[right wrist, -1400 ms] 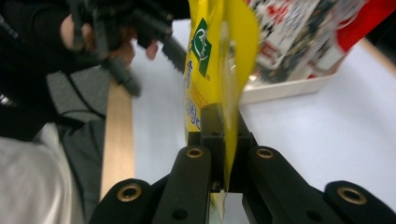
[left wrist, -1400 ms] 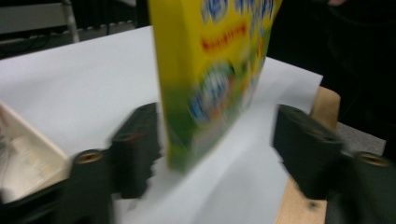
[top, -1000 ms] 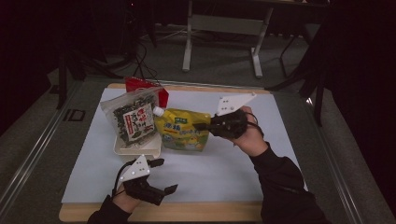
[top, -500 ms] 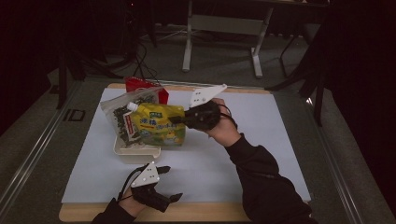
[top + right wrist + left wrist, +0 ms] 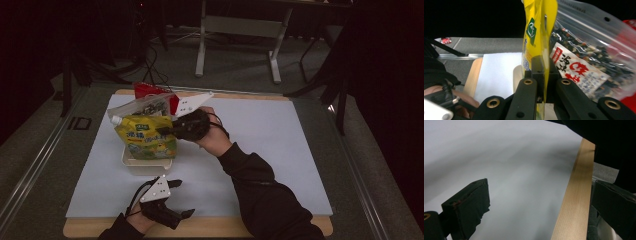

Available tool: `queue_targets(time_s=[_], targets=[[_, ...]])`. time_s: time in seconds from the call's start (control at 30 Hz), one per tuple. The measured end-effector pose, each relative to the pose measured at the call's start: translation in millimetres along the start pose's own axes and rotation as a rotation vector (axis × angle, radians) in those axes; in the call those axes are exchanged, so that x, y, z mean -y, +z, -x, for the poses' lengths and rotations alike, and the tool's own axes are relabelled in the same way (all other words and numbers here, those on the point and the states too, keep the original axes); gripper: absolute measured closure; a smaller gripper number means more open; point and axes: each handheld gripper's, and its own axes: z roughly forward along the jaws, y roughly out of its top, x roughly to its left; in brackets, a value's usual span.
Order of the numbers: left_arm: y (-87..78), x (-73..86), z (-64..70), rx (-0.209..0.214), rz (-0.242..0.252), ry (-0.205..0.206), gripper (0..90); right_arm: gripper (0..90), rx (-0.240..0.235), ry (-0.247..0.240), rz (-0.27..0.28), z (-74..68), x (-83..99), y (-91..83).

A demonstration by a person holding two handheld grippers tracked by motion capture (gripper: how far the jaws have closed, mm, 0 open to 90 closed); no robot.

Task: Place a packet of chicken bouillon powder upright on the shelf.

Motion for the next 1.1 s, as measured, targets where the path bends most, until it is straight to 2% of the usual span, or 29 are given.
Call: queue_targets(time_s=[0.37,0.8,0.97,1.1], targets=[[-0.2,0.5,-0.3,0.004,0.0,-0.005,3.3,89.9,-0.039,0.0,0.033,1.9,6.2,22.2],[0.2,0.5,-0.9,0.007,-0.004,-0.007,3.3,89.9,-0.06,0.016,0.085,-1.7,6.1,26.6],[-0.2,0.6,-0.9,0.008,-0.004,-0.006,3.3,89.9,-0.047,0.01,0.111,-4.1,4.2,27.0],[0.0,0.8,-0.9,0.01,-0.007,-0.005,3.3,89.9,-0.068,0.02,0.125,-4.1,4.9,27.5]])
